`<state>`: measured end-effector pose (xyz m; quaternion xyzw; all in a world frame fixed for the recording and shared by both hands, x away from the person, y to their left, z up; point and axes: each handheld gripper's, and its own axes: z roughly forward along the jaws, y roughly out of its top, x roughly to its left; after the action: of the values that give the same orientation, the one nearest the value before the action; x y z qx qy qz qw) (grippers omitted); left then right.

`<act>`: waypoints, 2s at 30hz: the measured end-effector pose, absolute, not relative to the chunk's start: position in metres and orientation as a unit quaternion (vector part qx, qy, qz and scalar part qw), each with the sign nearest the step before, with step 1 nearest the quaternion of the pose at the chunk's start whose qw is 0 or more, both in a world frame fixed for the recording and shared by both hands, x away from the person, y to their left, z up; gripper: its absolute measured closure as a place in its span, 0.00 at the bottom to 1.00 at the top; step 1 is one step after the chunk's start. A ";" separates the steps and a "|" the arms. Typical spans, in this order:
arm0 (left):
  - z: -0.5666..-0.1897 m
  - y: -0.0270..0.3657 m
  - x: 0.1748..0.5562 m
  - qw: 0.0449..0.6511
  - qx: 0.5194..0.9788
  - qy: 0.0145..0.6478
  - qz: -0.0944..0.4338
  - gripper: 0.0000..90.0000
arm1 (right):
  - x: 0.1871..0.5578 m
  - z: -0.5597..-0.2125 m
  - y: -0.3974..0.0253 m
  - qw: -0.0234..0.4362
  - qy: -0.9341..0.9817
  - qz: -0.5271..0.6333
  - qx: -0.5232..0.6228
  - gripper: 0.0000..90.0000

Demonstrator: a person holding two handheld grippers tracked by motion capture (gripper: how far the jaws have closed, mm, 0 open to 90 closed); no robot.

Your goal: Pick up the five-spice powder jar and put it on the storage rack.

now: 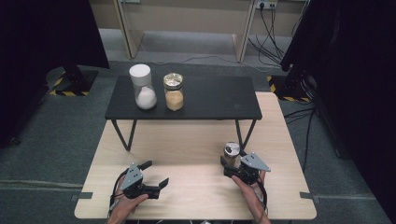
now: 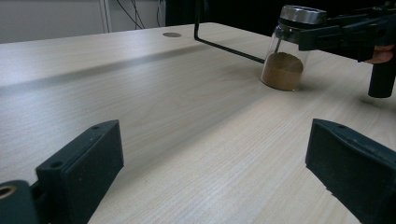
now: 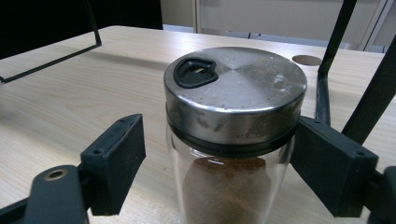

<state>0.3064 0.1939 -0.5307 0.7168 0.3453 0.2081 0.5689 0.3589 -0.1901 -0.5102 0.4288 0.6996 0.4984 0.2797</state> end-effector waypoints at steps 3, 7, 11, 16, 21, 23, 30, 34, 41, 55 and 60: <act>-0.531 0.194 0.306 0.569 0.717 0.345 0.208 0.04 | 0.361 -0.511 -0.190 0.281 0.701 0.495 0.430 0.25; -0.531 0.194 0.306 0.569 0.717 0.345 0.208 0.04 | 0.362 -0.511 -0.190 0.281 0.701 0.493 0.432 0.27; -0.531 0.194 0.306 0.569 0.717 0.345 0.208 0.04 | 0.364 -0.512 -0.190 0.279 0.700 0.492 0.436 0.30; -0.531 0.194 0.307 0.569 0.717 0.345 0.208 0.04 | 0.366 -0.512 -0.190 0.279 0.702 0.490 0.436 0.31; -0.531 0.194 0.306 0.569 0.717 0.345 0.208 0.04 | 0.367 -0.512 -0.189 0.282 0.704 0.485 0.436 0.33; -0.531 0.194 0.306 0.569 0.717 0.345 0.208 0.04 | 0.367 -0.512 -0.190 0.280 0.703 0.486 0.437 0.33; -0.531 0.194 0.306 0.569 0.717 0.345 0.208 0.04 | 0.367 -0.512 -0.190 0.278 0.703 0.487 0.438 0.34; -0.531 0.194 0.306 0.569 0.717 0.345 0.208 0.04 | 0.366 -0.510 -0.189 0.285 0.706 0.481 0.434 0.34; -0.531 0.194 0.306 0.569 0.718 0.344 0.208 0.04 | 0.363 -0.507 -0.183 0.281 0.712 0.483 0.425 0.34; -0.531 0.194 0.306 0.569 0.718 0.343 0.208 0.04 | 0.356 -0.493 -0.180 0.284 0.711 0.496 0.410 0.35; -0.531 0.194 0.306 0.569 0.718 0.343 0.208 0.04 | 0.354 -0.489 -0.179 0.283 0.709 0.502 0.407 0.35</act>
<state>0.3064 0.1938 -0.5307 0.7180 0.3434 0.2083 0.5685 0.3542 -0.1788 -0.4886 0.4066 0.7092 0.5018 0.2828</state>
